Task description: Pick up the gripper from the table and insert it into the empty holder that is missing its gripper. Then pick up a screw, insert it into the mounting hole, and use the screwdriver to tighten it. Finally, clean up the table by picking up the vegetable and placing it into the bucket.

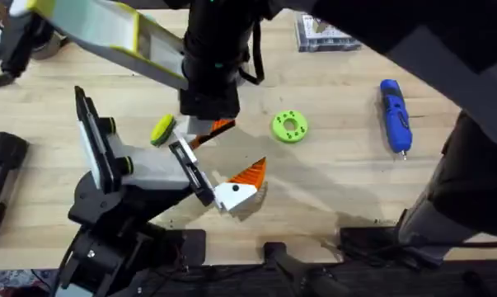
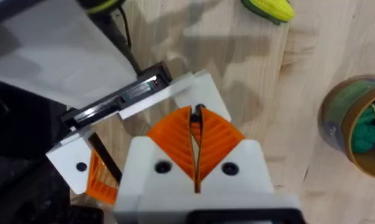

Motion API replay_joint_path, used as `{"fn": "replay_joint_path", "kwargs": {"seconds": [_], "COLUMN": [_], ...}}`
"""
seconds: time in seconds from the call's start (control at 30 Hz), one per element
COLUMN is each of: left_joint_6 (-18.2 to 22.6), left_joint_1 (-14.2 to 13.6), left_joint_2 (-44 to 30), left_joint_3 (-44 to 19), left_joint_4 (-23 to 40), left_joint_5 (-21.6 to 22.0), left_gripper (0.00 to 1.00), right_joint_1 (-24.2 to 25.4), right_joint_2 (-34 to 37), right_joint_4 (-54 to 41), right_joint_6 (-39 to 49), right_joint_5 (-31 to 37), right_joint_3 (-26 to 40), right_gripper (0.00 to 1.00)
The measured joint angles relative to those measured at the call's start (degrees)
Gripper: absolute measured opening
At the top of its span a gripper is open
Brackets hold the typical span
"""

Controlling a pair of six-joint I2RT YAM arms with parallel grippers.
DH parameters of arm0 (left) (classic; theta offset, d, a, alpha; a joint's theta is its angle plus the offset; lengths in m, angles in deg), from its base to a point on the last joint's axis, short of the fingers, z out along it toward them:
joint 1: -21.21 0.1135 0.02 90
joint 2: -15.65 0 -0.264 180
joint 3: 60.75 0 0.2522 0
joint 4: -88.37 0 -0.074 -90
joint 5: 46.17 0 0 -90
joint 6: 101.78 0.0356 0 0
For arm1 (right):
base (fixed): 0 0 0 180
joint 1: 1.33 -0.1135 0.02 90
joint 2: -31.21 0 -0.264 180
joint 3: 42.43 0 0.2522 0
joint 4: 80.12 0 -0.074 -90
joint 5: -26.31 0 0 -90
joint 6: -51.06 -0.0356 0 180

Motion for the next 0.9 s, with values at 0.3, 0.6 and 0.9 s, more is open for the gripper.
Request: {"fn": "replay_joint_path", "kwargs": {"seconds": [0.3, 0.6, 0.9], "left_joint_6": [0.0, 0.0, 0.0], "left_joint_1": [0.0, 0.0, 0.0], "left_joint_2": [0.0, 0.0, 0.0], "left_joint_3": [0.0, 0.0, 0.0], "left_joint_4": [0.0, 0.0, 0.0], "left_joint_5": [0.0, 0.0, 0.0], "left_gripper": [0.986, 0.986, 0.986], "right_joint_1": [0.0, 0.0, 0.7], "right_joint_2": [0.1, 0.1, 0.1], "right_joint_4": [-0.1, 0.0, 1.0], "right_joint_6": [0.0, 0.0, -0.1], "right_joint_5": [-0.2, -0.2, -0.2], "right_joint_3": [0.0, 0.0, 0.0], "right_gripper": [0.012, 0.012, 0.012]}}
